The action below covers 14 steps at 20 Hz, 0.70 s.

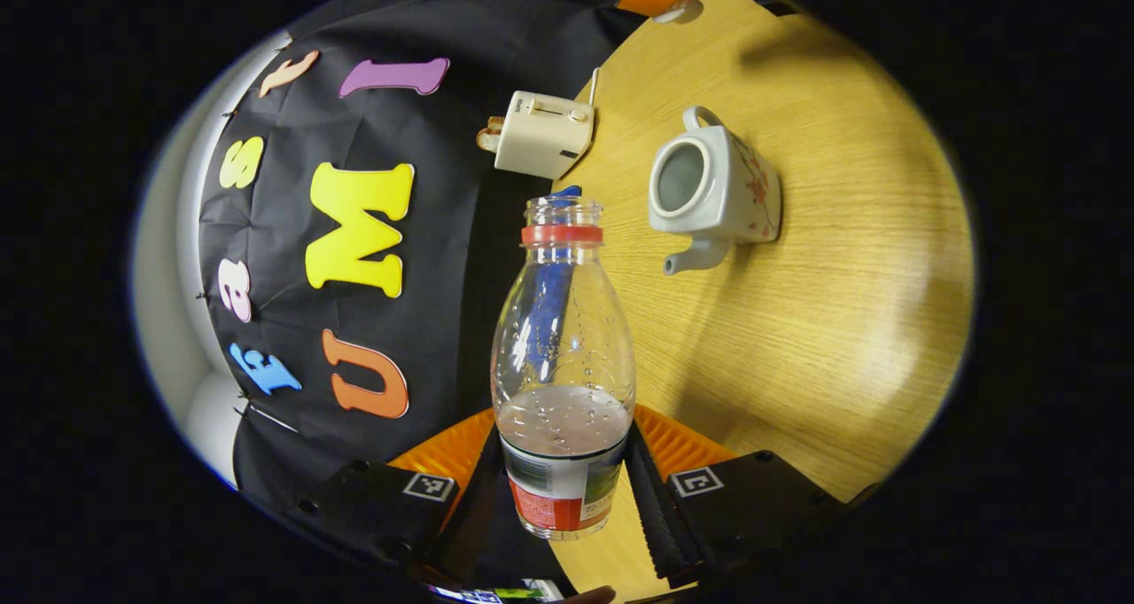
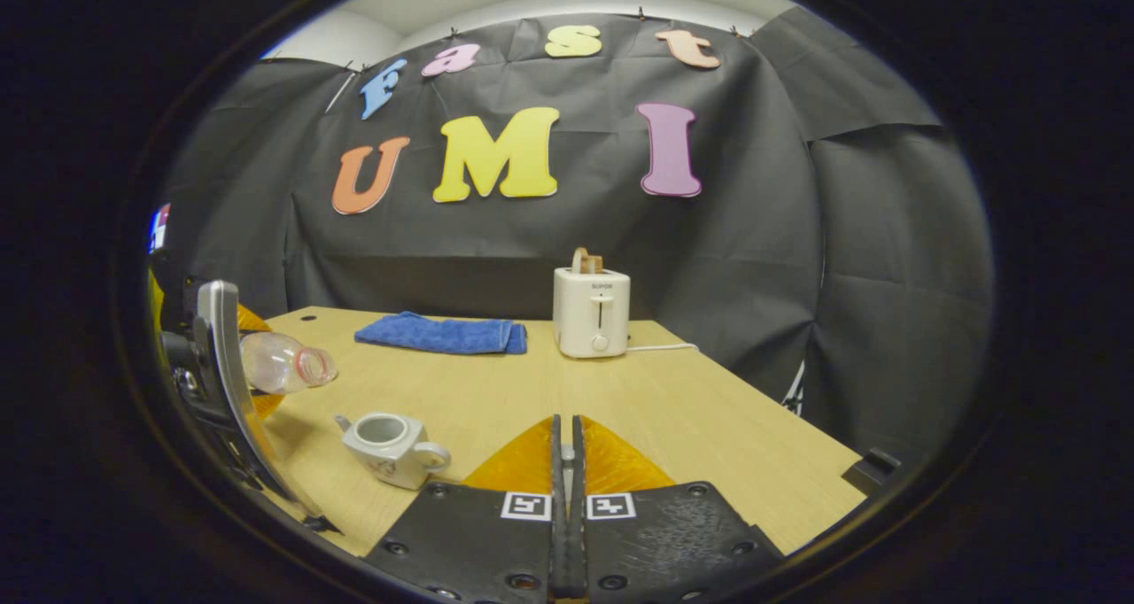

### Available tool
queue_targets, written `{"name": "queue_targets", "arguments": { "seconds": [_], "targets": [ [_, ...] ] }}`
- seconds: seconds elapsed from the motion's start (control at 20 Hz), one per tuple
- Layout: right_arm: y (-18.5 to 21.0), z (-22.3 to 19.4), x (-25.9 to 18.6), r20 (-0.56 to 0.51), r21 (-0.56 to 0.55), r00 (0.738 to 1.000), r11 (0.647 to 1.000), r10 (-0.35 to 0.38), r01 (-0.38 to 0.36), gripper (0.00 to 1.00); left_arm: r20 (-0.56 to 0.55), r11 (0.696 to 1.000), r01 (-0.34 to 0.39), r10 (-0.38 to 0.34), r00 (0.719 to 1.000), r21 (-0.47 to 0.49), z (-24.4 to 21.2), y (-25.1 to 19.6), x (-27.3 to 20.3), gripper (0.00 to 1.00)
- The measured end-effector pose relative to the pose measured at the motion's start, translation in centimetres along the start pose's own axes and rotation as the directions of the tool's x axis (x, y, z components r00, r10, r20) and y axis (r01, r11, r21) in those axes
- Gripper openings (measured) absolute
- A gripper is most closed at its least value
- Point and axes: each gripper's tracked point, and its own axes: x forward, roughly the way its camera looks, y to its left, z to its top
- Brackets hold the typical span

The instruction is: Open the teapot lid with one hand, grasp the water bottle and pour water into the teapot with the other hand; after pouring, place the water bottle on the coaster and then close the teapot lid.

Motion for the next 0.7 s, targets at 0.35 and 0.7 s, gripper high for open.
{"name": "queue_targets", "arguments": {
  "seconds": [0.35, 0.7],
  "targets": [
    [-1.1, -0.1, 0.1, 0.0, 0.001, 0.999, 0.999, -0.034, 0.034, 0.0, -0.039, 0.991, 0.006, 0.0, 0.999, 0.133, 1.0, -0.6, 0.3, 0.73],
    [-1.7, 0.7, -0.2, 0.019, -0.012, 0.998, 0.998, -0.054, 0.055, 0.0, -0.059, 0.965, -0.009, 0.025, 0.998, 0.261, 1.5, 0.5, 0.5, 0.73]
  ]
}}
